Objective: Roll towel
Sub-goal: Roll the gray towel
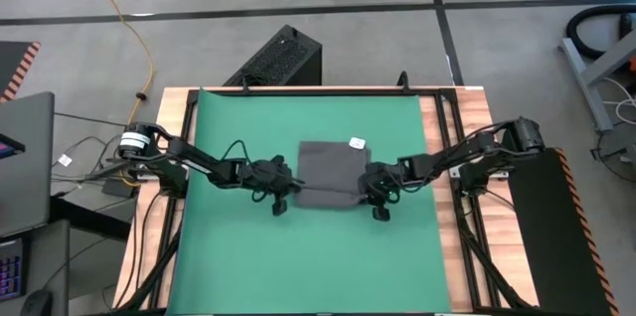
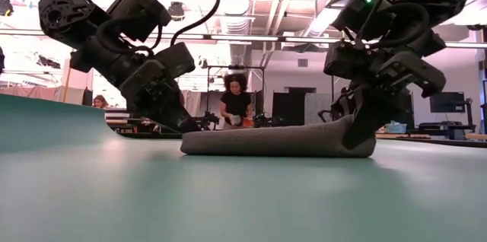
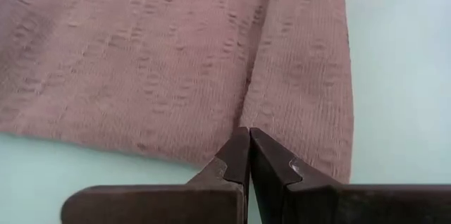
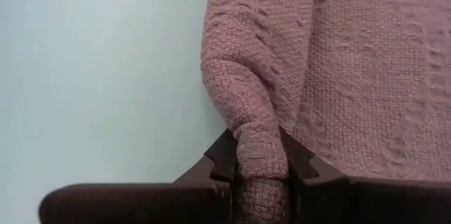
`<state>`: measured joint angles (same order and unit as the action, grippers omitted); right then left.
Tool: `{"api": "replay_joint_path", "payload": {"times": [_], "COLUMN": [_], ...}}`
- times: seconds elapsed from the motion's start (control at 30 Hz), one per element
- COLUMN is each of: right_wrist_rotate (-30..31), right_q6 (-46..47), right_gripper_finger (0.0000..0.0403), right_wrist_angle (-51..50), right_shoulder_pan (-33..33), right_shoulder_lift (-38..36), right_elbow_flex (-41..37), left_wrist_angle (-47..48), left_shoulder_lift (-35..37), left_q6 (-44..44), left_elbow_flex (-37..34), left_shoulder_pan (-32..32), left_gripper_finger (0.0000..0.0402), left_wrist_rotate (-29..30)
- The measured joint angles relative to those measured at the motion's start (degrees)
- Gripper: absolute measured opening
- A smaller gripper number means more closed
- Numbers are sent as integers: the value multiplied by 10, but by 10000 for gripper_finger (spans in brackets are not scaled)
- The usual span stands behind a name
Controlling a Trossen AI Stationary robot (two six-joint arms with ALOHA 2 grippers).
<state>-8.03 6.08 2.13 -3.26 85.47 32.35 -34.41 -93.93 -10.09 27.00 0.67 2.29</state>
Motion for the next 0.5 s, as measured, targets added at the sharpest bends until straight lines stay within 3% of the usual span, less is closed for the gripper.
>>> {"api": "replay_joint_path", "payload": {"times": [0.27,0.5], "right_wrist_rotate": [-82,-105], "right_q6": [53,61], "right_gripper_finger": [67,67], "right_wrist_angle": [-9,-9], "right_shoulder_pan": [33,46], "right_shoulder_lift": [0,0], "right_elbow_flex": [8,8], "left_wrist_angle": [-3,-26], "left_shoulder_lift": [0,0], "left_q6": [-3,7], "left_elbow_flex": [0,3], "left_shoulder_pan": [8,28], "left_gripper_finger": [0,0], "left_wrist_rotate": [-19,-16]}}
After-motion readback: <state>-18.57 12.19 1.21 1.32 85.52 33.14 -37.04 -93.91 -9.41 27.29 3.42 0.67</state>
